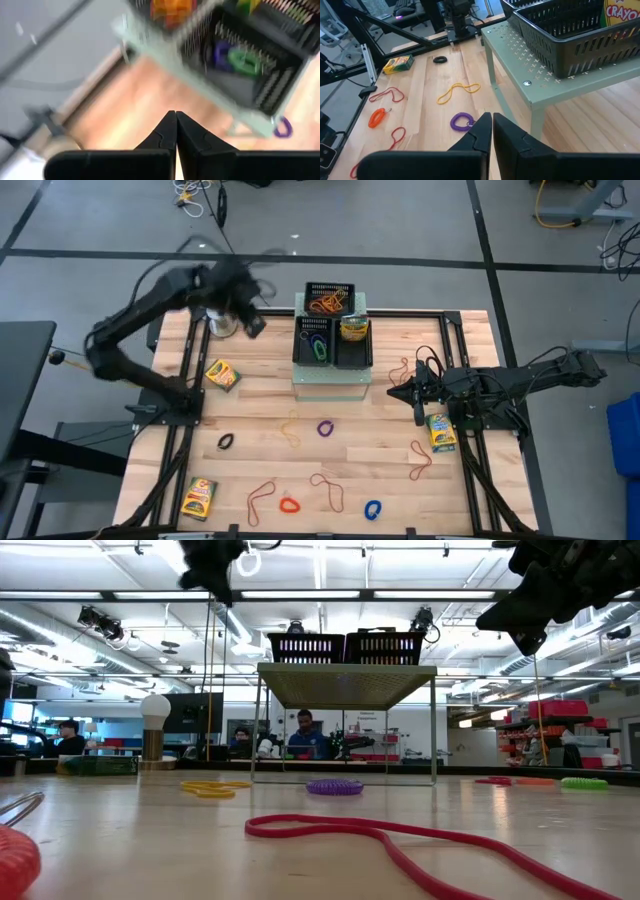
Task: Pick & Place Office Desk Supplies
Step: Put the yellow crayon box into the bottom right black bin
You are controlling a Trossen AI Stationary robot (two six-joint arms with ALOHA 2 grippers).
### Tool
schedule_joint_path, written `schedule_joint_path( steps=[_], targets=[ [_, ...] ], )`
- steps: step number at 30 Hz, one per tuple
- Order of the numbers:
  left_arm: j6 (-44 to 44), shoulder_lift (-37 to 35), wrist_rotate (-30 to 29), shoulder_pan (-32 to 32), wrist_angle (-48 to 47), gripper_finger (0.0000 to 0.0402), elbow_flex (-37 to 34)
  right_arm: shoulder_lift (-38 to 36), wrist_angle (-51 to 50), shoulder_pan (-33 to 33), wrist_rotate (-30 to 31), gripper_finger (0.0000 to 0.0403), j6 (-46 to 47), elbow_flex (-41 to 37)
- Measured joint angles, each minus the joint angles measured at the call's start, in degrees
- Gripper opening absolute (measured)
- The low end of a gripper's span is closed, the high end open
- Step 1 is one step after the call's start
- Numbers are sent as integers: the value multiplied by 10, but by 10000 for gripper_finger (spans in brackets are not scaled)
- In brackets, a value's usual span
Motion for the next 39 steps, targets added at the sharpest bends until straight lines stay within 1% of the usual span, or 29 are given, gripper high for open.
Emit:
schedule_joint_path(
  steps=[4,7,9,12,16,20,25,29,33,36,39],
  targets=[
    [-112,-102,-9,-45,46,4,-172,0,0,0,0,25,0,0],
    [-170,-150,-46,-84,53,4,-266,0,0,0,0,25,0,0],
    [-215,-164,-65,-104,56,4,-317,0,0,0,0,25,0,0],
    [-278,-170,-86,-127,85,4,-377,0,0,0,0,25,0,0],
    [-352,-142,-105,-141,142,5,-442,0,0,0,0,25,0,0],
    [-397,-93,-116,-142,186,26,-479,0,0,0,0,25,0,0],
    [-402,-35,-109,-145,166,81,-482,0,0,0,0,25,0,0],
    [-422,-15,-84,-154,140,132,-482,0,0,0,0,25,0,0],
    [-448,-14,-111,-183,114,174,-486,0,0,0,0,25,0,0],
    [-461,-14,-121,-200,136,187,-509,0,0,0,0,25,0,0],
    [-456,-14,-121,-208,186,185,-548,0,0,0,0,25,0,0]
  ],
)
